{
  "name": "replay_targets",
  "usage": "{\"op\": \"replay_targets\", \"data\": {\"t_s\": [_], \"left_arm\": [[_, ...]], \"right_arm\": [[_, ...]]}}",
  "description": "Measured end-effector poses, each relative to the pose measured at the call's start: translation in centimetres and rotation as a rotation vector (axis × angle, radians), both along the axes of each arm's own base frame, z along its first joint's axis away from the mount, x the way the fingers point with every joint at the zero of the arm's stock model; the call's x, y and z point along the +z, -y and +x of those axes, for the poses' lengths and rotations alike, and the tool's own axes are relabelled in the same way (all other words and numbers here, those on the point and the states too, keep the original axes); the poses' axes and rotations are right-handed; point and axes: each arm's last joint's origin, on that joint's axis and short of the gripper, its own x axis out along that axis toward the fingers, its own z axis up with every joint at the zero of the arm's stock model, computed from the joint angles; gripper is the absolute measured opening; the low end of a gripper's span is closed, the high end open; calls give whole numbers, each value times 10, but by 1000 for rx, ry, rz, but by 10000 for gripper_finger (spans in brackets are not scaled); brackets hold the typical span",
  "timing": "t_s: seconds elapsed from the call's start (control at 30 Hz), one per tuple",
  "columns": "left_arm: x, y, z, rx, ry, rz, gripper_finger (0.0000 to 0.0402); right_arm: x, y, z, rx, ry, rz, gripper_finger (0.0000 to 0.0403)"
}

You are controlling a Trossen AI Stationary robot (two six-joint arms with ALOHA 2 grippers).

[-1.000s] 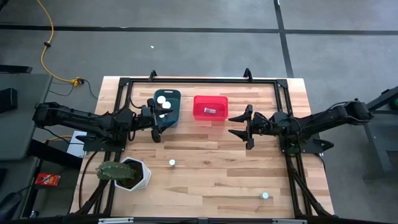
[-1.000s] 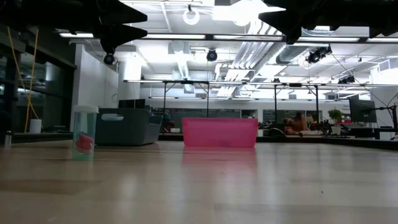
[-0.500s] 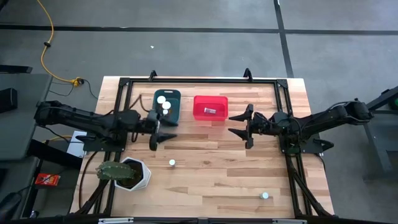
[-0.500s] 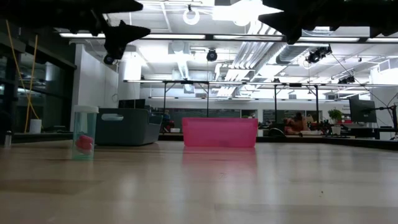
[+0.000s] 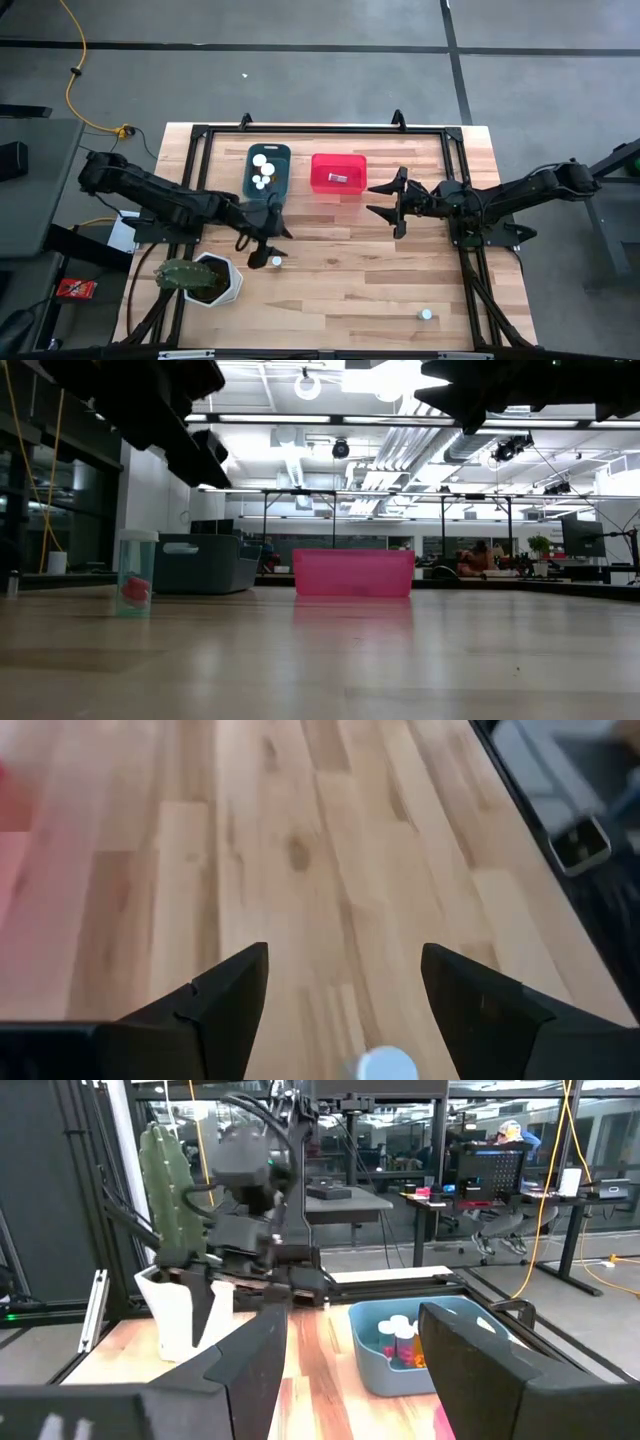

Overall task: Pick and place medicine bottles into bin by pill shape (circle, oval)
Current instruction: Put the blue capsule bottle into the blue bin

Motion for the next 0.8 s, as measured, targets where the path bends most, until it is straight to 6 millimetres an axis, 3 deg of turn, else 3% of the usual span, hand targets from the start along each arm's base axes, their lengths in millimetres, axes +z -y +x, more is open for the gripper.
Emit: {"op": "replay_targets", "data": {"t_s": [0.3,0.57,0.8], "left_arm": [[6,24,1,-34,-33,96,252],[-3,42,-6,-47,-106,147,252],[-18,49,-1,-89,-168,144,252]], "right_arm": [[-2,0,0,1,-15,20,220],[-2,0,0,2,-16,24,220],[-3,0,0,2,-25,23,220]]}}
